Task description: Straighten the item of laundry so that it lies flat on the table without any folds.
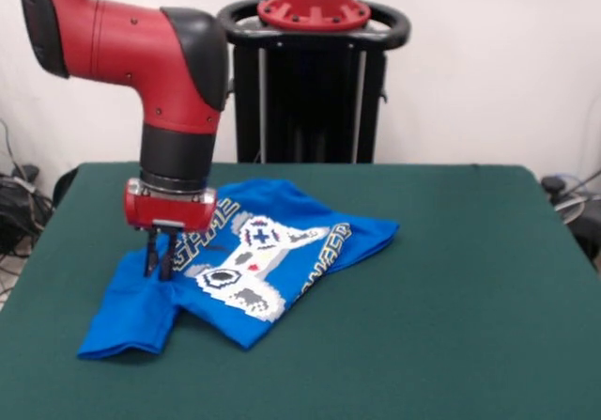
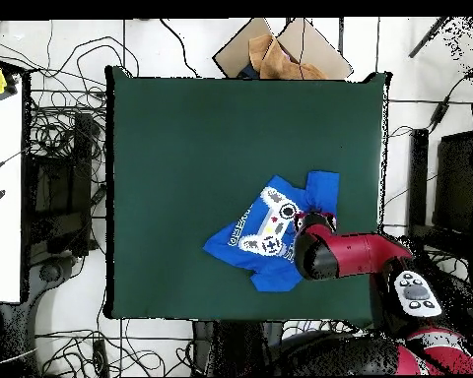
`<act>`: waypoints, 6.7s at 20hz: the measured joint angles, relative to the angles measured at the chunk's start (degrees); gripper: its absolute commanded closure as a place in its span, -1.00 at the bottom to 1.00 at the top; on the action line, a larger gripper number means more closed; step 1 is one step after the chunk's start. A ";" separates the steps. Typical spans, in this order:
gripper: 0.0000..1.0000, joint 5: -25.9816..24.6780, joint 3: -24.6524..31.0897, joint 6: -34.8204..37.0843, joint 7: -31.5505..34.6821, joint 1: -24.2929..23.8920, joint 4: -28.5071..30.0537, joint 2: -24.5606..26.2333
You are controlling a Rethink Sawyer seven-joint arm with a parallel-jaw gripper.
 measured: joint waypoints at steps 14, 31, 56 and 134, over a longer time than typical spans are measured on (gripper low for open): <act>-1.00 5.23 -1.99 -0.01 0.00 7.28 1.57 0.39; -1.00 24.93 -12.95 -0.67 0.09 33.85 11.00 -5.08; -1.00 26.04 -17.24 -7.55 0.09 18.18 9.94 -1.36; -1.00 16.12 -22.74 -18.82 0.11 22.28 -5.69 12.14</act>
